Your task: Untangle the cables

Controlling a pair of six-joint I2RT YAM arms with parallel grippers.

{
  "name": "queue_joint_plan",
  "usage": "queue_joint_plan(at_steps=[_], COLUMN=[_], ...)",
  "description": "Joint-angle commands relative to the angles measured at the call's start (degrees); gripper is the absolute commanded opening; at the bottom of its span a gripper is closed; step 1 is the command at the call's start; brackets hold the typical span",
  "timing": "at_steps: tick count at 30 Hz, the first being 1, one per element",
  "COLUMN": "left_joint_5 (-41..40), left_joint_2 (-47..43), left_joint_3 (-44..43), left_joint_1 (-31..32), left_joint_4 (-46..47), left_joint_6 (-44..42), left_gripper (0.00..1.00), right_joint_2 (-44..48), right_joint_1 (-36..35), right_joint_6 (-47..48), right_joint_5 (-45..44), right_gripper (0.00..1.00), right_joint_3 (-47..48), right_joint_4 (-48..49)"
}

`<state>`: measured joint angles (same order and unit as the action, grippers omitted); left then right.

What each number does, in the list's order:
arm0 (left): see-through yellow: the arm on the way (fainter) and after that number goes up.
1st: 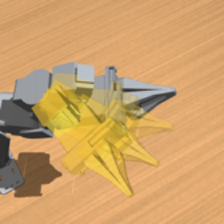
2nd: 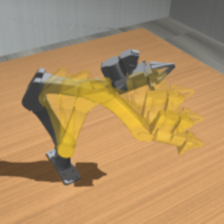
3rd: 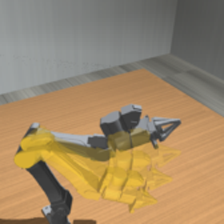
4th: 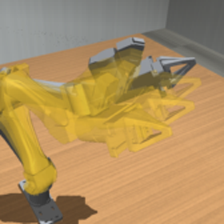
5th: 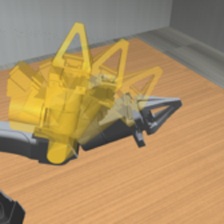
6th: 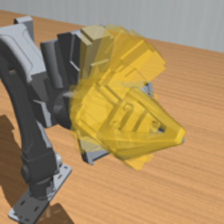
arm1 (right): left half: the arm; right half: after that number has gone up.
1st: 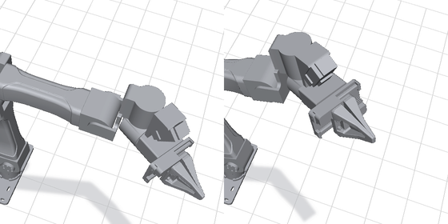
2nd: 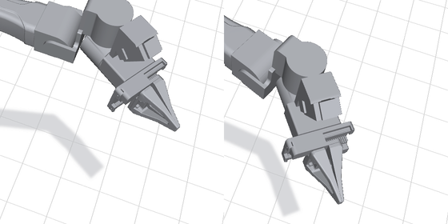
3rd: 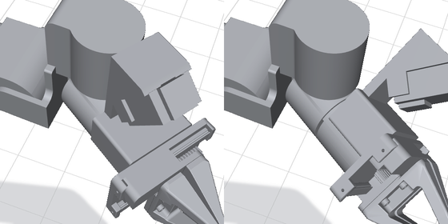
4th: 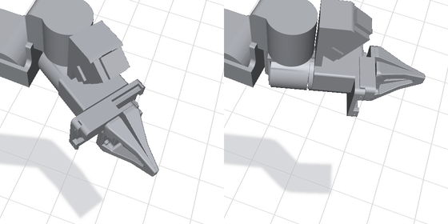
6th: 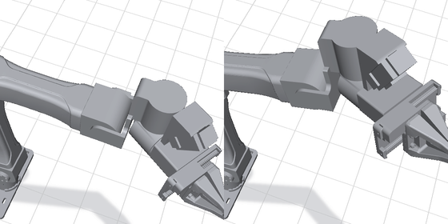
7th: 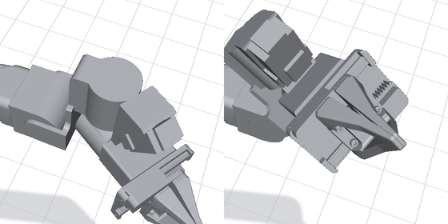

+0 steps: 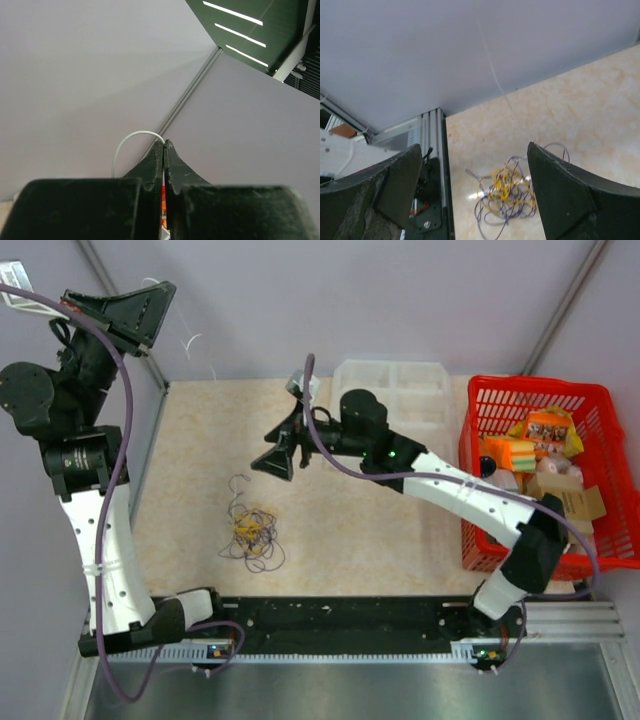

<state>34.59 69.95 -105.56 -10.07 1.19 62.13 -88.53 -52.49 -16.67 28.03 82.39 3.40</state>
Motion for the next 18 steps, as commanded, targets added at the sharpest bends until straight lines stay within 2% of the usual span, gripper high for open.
queue_joint_plan(at_steps=[1,4,9,12,18], left_joint_5=[1.19,1.36,1.62,1.89,2.41], left_joint_2=[-1.49,-1.14,-1.31,-1.22,-1.05], left_joint_3=[-3.68,-5.09,-5.54,-4.92,-5.01], left_joint_1=[0.05,0.05,0.04,0.05,-0.04], left_joint_4=[1.71,1.53,1.71,2.32,2.41], left_joint_6=[1.06,1.94,2.65,3.26,3.79], left_gripper=[0.0,0.0,0.0,0.0,0.0], right_joint_2=[-9.97,-14.9,-18.42,-21.23,-23.08], right_joint_1=[-1.21,-1.65,-2.44,-3.14,-4.81], right_joint_6=[2.68,5.67,7.17,7.61,6.55], right_joint_5=[0.1,-5.26,-1.33,-0.61,0.54], right_gripper=[0.86,0.86,0.83,0.78,0.74], right_joint_3=[11.1,15.24,18.33,20.96,20.7], right_joint_4=[2.41,1.44,3.98,2.14,4.69])
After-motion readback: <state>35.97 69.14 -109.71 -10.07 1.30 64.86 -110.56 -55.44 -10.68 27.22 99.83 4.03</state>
